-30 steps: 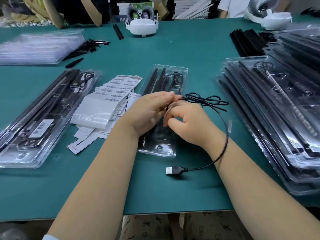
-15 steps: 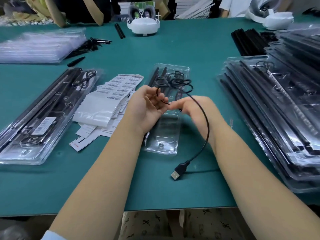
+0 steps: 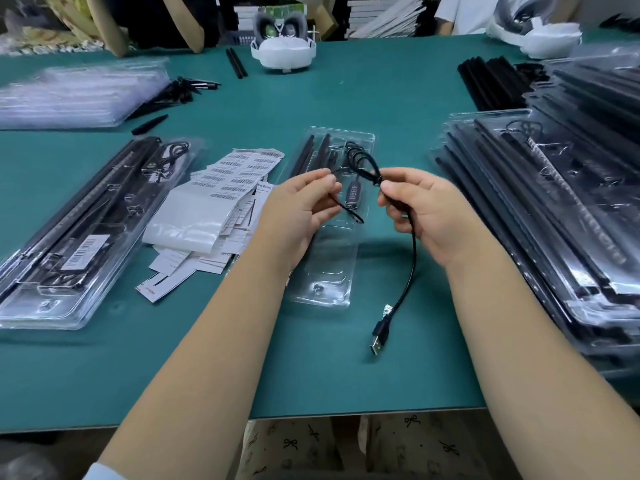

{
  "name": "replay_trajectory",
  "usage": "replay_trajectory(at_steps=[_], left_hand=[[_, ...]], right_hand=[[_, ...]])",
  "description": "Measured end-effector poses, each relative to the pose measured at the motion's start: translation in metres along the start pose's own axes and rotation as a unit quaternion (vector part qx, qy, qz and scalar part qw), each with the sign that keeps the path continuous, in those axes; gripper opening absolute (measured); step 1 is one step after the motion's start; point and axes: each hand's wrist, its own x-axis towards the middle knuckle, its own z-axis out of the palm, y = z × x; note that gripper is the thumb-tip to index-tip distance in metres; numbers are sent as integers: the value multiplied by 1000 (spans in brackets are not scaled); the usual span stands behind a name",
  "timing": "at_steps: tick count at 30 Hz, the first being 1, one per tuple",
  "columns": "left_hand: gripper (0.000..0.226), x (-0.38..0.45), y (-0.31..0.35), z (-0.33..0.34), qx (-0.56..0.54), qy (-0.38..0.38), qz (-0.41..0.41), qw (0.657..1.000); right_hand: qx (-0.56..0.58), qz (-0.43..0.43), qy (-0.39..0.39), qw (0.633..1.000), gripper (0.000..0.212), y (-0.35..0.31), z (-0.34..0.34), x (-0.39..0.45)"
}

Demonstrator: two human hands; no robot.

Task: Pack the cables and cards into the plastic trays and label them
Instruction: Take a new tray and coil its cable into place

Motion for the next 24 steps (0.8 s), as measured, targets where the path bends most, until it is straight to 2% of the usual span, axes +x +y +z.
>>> replay_trajectory(at_steps=[2,4,7,11,15,18,20,24], left_hand=[[12,-1,-3,1,51,-23,7,998],[20,-3,-4,3,71,-32,12,997],[22,-2,1,4,28,-35,-10,999],[20,-1,3,3,12,-25,-36,999],[27,-2,7,-1,-39,-71,-75,994],[36,-6,-2,-1,99,-121,5,988],[34,-6,-7,2,122,-93,40,987],[19,-3,-4,0,80,-68,13,994]], right_hand=[[-18,-16,10,1000,15,0,0,0],[-95,-26,15,995,17,2,1,1],[-205,-66,-8,976,22,5,3,1],[-292,-83,-41,952,25,10,11,0],[-323,-84,42,942,14,14,14,1],[-331,-79,58,938,15,14,15,-2],[-327,-83,58,940,12,14,16,-5],[-347,-85,32,934,5,11,18,-5]])
